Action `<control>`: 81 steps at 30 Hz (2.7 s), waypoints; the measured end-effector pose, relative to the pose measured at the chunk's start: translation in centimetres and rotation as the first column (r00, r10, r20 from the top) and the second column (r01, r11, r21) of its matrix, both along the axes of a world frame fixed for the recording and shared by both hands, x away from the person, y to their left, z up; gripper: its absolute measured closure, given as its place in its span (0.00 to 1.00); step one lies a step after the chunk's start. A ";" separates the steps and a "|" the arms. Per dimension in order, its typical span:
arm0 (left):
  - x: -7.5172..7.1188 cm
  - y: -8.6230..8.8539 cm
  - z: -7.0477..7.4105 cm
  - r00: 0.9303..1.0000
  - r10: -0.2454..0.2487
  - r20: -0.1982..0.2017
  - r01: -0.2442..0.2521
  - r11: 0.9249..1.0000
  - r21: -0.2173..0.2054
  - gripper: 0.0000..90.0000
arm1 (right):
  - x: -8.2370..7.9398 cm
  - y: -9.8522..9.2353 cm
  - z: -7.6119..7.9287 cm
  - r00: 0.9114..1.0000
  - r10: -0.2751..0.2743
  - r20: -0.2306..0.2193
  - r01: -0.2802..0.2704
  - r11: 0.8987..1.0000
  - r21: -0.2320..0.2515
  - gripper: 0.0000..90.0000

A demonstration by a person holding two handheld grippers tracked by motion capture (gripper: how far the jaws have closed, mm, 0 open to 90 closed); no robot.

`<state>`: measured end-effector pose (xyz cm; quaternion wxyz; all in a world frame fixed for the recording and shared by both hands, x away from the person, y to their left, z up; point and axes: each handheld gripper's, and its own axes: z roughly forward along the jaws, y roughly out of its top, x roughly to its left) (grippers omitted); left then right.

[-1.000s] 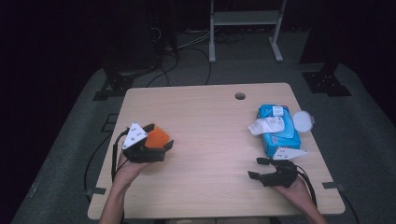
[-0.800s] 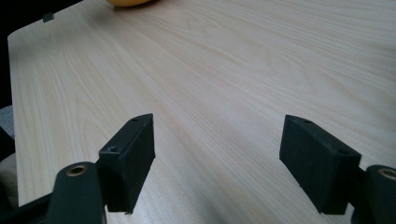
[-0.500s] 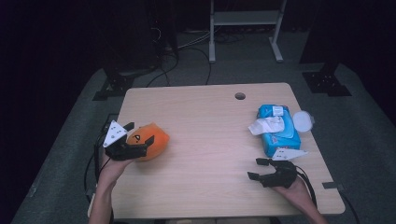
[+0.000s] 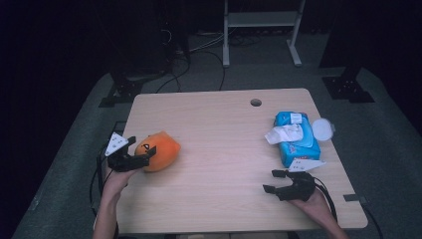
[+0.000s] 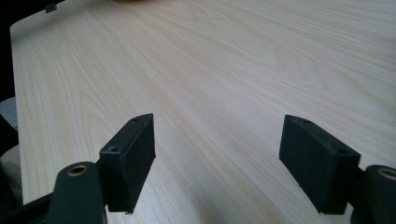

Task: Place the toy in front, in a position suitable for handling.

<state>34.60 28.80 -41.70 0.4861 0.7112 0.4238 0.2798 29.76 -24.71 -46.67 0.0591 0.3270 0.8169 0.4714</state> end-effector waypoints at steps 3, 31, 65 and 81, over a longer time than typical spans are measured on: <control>0.4 -0.2 -0.8 1.000 -0.006 -0.016 0.006 1.000 0.021 0.09 | 0.0 0.1 -0.1 1.000 0.002 -0.004 -0.002 1.000 -0.001 0.28; 0.2 -0.3 -1.6 0.997 -0.066 -0.030 0.067 0.998 0.021 0.47 | -0.1 0.2 0.0 1.000 0.009 0.009 -0.009 1.000 -0.006 0.29; -2.3 -9.6 2.3 0.946 -0.314 0.087 0.318 0.947 -0.049 0.47 | 0.0 -0.3 0.2 0.999 -0.023 0.024 0.023 0.999 -0.025 0.30; -3.2 -16.2 -0.2 0.878 -0.478 0.030 0.479 0.877 -0.048 0.47 | 0.0 -1.6 0.8 0.996 -0.081 0.032 0.082 0.996 -0.020 0.31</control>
